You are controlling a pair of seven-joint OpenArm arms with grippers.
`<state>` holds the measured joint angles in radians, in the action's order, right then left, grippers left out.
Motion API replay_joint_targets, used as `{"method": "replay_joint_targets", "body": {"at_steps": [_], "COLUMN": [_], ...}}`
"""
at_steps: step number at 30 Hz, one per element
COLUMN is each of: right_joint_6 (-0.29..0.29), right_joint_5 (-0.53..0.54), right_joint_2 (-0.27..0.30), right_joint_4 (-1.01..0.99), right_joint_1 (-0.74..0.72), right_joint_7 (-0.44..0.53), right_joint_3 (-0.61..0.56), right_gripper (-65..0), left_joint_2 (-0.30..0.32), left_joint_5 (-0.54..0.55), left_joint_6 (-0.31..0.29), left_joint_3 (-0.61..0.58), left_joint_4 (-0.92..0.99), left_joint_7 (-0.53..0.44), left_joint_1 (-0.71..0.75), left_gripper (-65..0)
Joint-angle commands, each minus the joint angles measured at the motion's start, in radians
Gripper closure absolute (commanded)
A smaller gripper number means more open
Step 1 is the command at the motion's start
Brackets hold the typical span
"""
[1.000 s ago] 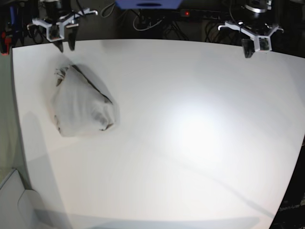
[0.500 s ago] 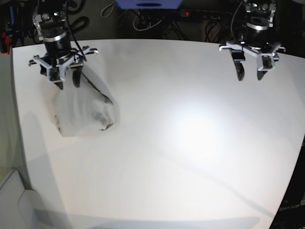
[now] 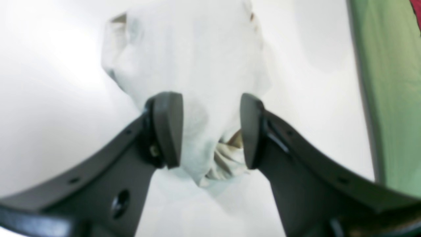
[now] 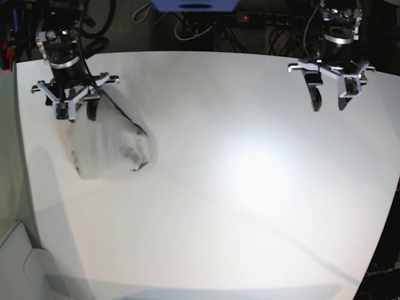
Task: Layout the t-shirt on the table in an organized manner, then fold the t-shirt properly
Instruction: 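Lower both grippers toward the table, right gripper over the beige shirt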
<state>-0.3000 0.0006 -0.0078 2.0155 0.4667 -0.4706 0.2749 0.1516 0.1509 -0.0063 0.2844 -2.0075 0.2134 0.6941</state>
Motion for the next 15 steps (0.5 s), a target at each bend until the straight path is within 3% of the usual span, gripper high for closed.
{"method": "replay_joint_targets", "body": {"at_steps": [1,15], "right_joint_6": [-0.024,-0.024], "right_joint_5": [0.005,0.003], "right_joint_2": [0.007,0.002], "right_joint_4": [0.014,-0.045], "right_joint_1": [0.014,0.037], "right_joint_7": [0.028,0.031], "right_joint_3": [0.004,0.004], "right_gripper": [-29.1,-29.0], "left_joint_2": [0.004,0.004], "left_joint_5": [-0.001,-0.006], "left_joint_6": [0.001,0.001], "left_joint_3": [0.005,0.005], "left_joint_4": [-0.017,-0.017], "left_joint_7": [-0.025,-0.025], "left_joint_1": [0.005,0.008], "left_gripper": [-34.1,-34.0]}}
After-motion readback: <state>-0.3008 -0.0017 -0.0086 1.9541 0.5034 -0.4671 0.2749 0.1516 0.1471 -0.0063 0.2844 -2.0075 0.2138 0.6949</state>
